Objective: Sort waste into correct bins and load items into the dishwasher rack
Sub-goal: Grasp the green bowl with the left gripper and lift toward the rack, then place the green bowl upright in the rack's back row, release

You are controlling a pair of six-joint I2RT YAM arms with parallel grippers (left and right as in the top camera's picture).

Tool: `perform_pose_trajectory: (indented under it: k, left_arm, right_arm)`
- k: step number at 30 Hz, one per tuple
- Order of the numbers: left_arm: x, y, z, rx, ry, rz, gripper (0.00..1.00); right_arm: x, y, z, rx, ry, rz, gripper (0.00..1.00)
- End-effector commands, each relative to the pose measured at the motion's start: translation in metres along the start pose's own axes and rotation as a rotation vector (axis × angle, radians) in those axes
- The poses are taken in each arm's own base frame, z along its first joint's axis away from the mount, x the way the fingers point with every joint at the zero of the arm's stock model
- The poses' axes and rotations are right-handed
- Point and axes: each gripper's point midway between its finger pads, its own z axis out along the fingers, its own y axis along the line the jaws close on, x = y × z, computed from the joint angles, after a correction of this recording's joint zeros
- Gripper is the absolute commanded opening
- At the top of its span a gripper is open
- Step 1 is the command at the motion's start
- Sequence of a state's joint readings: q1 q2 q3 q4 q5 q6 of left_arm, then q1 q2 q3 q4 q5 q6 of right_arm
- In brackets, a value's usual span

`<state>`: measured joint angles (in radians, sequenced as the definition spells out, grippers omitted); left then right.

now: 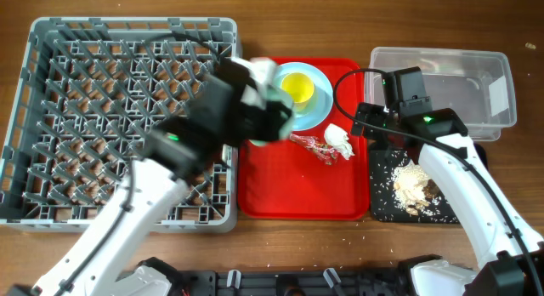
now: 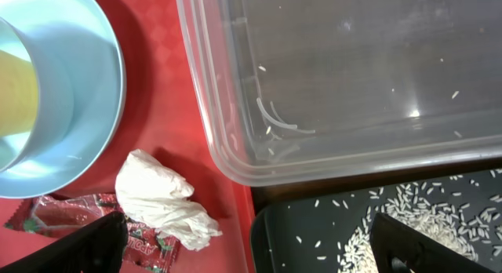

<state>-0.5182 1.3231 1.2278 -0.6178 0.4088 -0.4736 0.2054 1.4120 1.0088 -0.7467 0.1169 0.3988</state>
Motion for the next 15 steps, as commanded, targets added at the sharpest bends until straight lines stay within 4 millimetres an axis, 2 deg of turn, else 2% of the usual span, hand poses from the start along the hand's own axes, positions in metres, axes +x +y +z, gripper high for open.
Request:
perform_pose_trajectory:
  k: [1, 4, 5, 7, 9, 12, 15]
  left_arm:
    - [-0.043, 0.008, -0.039, 0.354, -0.005, -0.058, 0.04]
    - [-0.085, 0.037, -0.067, 0.548, -0.059, -0.120, 0.04]
    - [-0.094, 0.044, -0.072, 0.600, -0.059, -0.127, 0.04]
    - [-0.115, 0.072, -0.074, 0.703, -0.039, -0.148, 0.04]
    - [-0.123, 0.088, -0.069, 0.720, -0.031, -0.160, 0.04]
    - [-0.132, 0.130, -0.045, 0.723, -0.024, -0.236, 0.04]
    - [-0.124, 0.165, -0.019, 0.718, 0.005, -0.329, 0.04]
  right_arm:
    - [-0.006, -0.003, 0.000, 0.019, -0.015, -0.002, 1.00]
    - [-0.006, -0.003, 0.000, 0.019, -0.015, -0.002, 1.00]
    - [-0.006, -0.003, 0.000, 0.019, -0.015, -0.002, 1.00]
    - [-0.006, -0.003, 0.000, 0.019, -0.015, -0.002, 1.00]
    - [-0.006, -0.003, 0.000, 0.019, -0.015, -0.002, 1.00]
    - [-0.006, -0.003, 0.000, 0.019, -0.015, -0.002, 1.00]
    - [-0.006, -0.003, 0.000, 0.019, -0.015, -0.001, 1.00]
